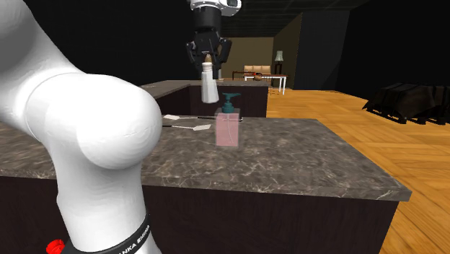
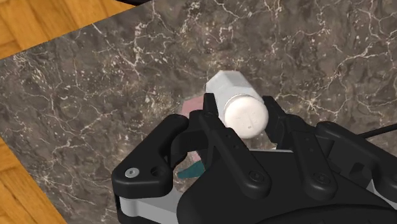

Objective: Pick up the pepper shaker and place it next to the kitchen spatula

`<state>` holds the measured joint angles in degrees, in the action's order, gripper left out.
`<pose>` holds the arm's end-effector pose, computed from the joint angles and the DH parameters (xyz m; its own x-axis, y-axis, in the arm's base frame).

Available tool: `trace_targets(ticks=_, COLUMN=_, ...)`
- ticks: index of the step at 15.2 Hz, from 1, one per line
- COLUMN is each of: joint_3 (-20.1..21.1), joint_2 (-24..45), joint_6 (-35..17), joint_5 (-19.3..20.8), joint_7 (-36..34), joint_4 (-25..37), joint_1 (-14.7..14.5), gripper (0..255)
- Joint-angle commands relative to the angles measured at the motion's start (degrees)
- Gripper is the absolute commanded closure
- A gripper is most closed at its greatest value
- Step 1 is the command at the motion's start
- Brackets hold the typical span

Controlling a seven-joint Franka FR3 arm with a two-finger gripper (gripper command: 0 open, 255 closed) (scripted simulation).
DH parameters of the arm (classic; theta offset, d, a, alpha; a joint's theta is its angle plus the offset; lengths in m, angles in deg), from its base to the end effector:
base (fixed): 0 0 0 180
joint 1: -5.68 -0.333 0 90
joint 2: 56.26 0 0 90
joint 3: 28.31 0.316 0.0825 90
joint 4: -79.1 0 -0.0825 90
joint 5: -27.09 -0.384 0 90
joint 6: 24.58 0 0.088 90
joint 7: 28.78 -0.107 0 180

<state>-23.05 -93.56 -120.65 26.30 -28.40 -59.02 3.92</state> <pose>0.3429 0.0480 0.5283 0.9910 0.1037 -0.0849 0.1075 -0.9933 0.0415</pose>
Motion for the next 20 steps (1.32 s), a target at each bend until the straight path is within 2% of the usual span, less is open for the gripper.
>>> trace_targets(ticks=1, joint_3=2.3, joint_2=2.0, joint_6=-0.4, joint_5=-1.5, joint_7=-2.8, joint_4=1.6, joint_1=-1.0, gripper=255)
trace_targets(ticks=6, joint_3=7.7, joint_2=8.7, joint_6=-1.7, joint_5=-3.9, joint_7=-9.2, joint_4=7.2, joint_1=-2.8, gripper=255)
trace_targets(ticks=11, joint_3=12.7, joint_2=16.6, joint_6=-2.5, joint_5=-4.7, joint_7=-15.7, joint_4=14.3, joint_1=-4.1, gripper=255)
trace_targets(ticks=18, joint_3=19.2, joint_2=29.4, joint_6=-2.4, joint_5=-2.5, joint_7=-25.5, joint_4=27.1, joint_1=-6.0, gripper=255)
trace_targets(ticks=19, joint_3=20.6, joint_2=33.0, joint_6=-2.0, joint_5=-1.3, joint_7=-28.1, joint_4=30.8, joint_1=-6.7, gripper=255)
trace_targets(ticks=20, joint_3=20.6, joint_2=33.1, joint_6=-2.7, joint_5=-1.3, joint_7=-28.1, joint_4=30.1, joint_1=-6.7, gripper=255)
